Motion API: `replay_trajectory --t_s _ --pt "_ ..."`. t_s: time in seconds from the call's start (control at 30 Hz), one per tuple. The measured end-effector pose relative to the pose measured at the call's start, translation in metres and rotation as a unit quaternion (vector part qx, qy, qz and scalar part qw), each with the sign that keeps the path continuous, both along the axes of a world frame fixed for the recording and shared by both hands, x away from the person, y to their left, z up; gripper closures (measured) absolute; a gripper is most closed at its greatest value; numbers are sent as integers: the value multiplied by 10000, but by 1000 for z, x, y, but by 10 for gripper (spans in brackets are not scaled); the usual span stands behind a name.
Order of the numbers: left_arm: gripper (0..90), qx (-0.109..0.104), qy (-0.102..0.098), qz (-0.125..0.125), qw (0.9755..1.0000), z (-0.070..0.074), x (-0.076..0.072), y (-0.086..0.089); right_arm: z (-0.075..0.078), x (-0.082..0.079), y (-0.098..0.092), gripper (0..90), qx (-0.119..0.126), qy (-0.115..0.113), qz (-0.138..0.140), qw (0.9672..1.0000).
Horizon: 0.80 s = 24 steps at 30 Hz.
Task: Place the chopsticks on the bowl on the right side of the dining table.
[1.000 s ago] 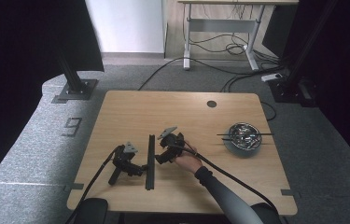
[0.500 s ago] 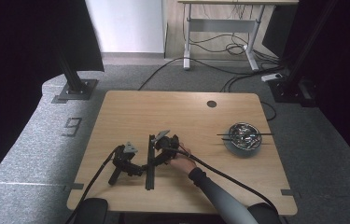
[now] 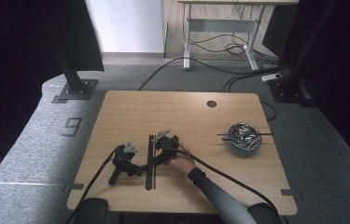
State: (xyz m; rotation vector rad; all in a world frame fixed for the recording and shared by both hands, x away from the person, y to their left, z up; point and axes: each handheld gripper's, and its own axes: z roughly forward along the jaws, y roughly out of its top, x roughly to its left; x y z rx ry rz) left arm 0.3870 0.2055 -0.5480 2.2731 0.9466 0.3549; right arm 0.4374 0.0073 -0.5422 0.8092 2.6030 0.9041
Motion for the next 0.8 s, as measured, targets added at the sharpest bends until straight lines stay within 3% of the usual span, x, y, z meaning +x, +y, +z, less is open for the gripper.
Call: replay_trajectory --t_s 0.53,0.8 --pt "0 -3 4 4 10000 0 0 0 -2 7 -12 9 63 139 -153 9998" --pt "0 -5 6 9 10000 0 0 0 -2 15 -15 20 123 -48 -347 9993"
